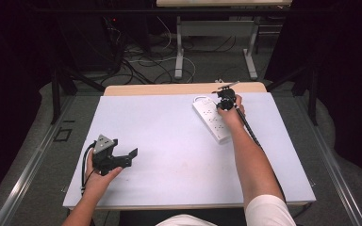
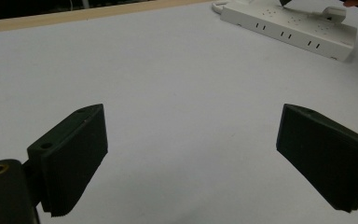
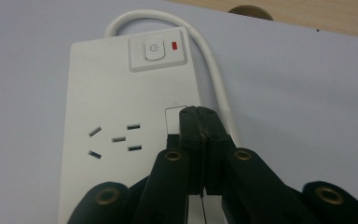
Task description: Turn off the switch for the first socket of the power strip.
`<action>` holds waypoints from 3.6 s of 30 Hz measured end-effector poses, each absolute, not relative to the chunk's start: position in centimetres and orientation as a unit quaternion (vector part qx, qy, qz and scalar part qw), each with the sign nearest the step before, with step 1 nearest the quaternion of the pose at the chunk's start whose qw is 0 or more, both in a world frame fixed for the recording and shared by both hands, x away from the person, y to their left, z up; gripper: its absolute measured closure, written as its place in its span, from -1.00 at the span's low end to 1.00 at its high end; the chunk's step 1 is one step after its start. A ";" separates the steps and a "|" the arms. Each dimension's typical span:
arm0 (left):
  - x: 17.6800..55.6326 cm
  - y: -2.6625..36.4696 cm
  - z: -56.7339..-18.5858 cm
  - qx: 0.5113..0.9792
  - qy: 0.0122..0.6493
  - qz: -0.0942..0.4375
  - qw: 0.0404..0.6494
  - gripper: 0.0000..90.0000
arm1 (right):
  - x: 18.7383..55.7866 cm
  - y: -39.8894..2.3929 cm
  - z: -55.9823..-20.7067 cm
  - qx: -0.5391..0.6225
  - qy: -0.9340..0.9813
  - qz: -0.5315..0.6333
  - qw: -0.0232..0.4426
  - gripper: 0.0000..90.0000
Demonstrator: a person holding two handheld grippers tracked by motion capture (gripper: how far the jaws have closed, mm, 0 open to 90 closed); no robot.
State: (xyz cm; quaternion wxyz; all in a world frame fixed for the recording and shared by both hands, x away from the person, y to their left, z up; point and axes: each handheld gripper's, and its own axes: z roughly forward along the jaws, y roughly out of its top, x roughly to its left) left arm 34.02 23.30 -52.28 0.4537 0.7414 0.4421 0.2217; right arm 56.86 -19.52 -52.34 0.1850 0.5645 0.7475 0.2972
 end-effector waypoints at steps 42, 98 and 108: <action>34.0 23.3 -52.3 0.742 0.442 0.222 0.452 -0.80 | 56.7 -19.6 -52.4 0.568 0.746 0.296 0.183 1.00; 34.0 23.4 -52.4 0.739 0.448 0.224 0.450 -0.79 | 56.1 -19.4 -51.6 0.556 0.755 0.300 0.178 0.94; 34.2 23.2 -52.4 0.740 0.447 0.222 0.451 -0.79 | 55.3 -18.5 -50.8 0.538 0.764 0.310 0.175 0.90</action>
